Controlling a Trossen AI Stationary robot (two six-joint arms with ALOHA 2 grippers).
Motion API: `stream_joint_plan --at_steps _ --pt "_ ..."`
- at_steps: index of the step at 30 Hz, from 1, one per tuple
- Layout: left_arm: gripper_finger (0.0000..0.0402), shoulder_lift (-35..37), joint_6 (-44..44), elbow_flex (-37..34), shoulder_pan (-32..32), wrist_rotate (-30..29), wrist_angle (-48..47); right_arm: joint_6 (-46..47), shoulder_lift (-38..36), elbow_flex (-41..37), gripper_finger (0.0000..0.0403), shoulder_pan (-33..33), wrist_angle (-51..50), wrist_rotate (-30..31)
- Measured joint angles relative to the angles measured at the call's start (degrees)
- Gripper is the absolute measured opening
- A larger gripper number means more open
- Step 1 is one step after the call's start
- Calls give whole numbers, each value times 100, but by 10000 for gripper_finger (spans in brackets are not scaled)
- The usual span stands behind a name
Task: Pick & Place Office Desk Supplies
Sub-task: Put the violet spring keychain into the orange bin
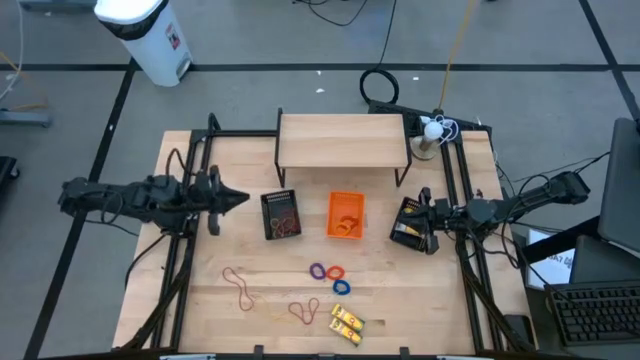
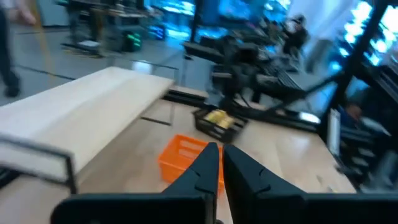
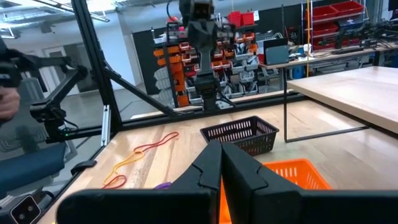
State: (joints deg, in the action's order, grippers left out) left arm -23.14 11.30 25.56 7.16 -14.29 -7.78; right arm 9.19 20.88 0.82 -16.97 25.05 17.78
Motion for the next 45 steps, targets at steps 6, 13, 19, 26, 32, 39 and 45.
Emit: stream_joint_plan --at_steps 6,13,19,26,32,39,45 --pt "6 487 -34 -983 -2 -4 754 -2 44 0 4 0 3 6" --pt "4 875 -158 -1497 -13 112 973 -45 42 0 4 0 3 7" --pt "3 1093 -73 -1852 -13 117 1042 -70 42 0 4 0 3 9" --pt "5 1150 101 -2183 -13 130 1124 -72 42 0 4 -1 3 7" --pt "3 1150 302 -2390 -13 137 1254 -72 42 0 4 0 1 9" --pt "2 1107 944 -2390 -11 19 1403 -73 42 0 4 -1 17 9" --pt "2 250 1005 -1664 268 -155 938 -90 39 0 4 0 52 22"
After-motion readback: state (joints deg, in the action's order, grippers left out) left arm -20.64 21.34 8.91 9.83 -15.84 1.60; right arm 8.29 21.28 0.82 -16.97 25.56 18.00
